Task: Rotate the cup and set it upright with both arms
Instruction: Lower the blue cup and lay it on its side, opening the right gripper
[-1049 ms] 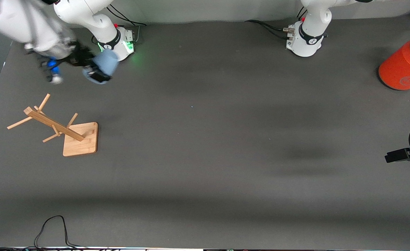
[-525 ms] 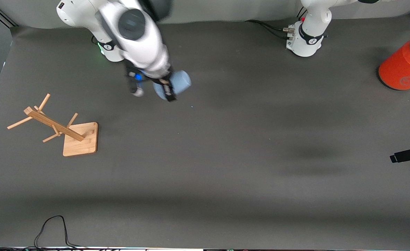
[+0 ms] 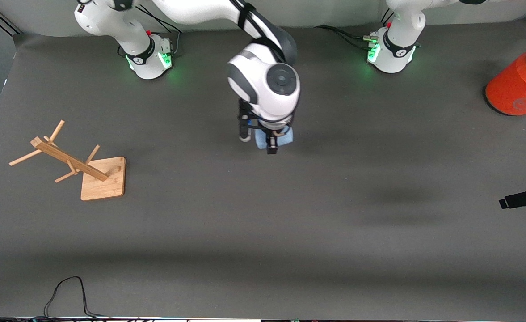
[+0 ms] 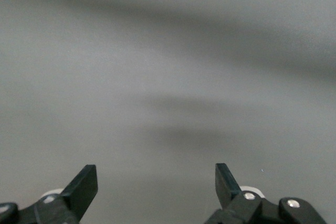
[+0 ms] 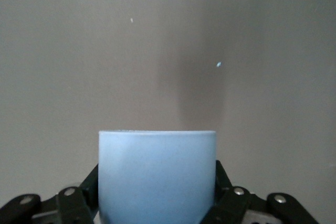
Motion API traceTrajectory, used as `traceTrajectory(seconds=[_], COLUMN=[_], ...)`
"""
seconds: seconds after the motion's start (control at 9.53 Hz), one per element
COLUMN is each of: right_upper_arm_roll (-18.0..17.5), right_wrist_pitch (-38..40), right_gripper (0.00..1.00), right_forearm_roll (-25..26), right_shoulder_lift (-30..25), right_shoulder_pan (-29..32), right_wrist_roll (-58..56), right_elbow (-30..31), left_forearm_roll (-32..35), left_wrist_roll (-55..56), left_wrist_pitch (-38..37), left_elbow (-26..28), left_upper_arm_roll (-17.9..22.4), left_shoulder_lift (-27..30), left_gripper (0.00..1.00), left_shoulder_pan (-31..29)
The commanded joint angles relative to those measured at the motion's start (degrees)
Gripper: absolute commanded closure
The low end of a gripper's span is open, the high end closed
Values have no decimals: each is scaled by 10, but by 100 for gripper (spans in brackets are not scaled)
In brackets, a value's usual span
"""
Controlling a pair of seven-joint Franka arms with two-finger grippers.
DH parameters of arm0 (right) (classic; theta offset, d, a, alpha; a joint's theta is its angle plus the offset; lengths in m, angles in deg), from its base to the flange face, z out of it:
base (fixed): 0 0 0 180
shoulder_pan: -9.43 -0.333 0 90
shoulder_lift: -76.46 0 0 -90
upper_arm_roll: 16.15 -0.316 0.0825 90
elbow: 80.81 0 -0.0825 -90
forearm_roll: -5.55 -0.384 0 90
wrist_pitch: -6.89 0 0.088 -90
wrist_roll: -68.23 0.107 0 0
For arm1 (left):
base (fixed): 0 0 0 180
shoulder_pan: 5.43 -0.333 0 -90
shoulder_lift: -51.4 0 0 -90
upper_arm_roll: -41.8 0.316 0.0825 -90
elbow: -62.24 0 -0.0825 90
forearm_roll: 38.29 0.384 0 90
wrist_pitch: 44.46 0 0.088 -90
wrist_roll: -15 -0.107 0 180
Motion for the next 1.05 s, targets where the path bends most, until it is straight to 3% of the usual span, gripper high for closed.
traceTrajectory(seconds=[0.0, 0.21, 0.63, 0.73, 0.84, 0.94], right_upper_arm_roll=[11, 10, 10, 10, 11, 11], right_wrist_pitch=[-26, -35, -59, -66, -68, -71], right_gripper=[59, 60, 60, 53, 31, 0], right_forearm_roll=[5, 22, 22, 23, 23, 23], right_shoulder_lift=[76, 129, 166, 166, 167, 167], right_shoulder_pan=[-30, -41, -50, -58, -58, -58], right_wrist_roll=[61, 100, 120, 120, 121, 121], right_elbow=[-47, -75, -80, -78, -78, -77], left_forearm_roll=[-8, -13, -14, -14, -14, -14], left_wrist_roll=[-11, -11, -11, -11, -11, -11], left_wrist_pitch=[-5, -5, -5, -5, -5, -5], left_elbow=[3, 4, 4, 5, 5, 5], left_upper_arm_roll=[2, 2, 2, 2, 2, 2], left_shoulder_lift=[3, 3, 3, 3, 3, 3], left_gripper=[0, 0, 0, 0, 0, 0], left_shoulder_pan=[-5, -5, -6, -6, -6, -7])
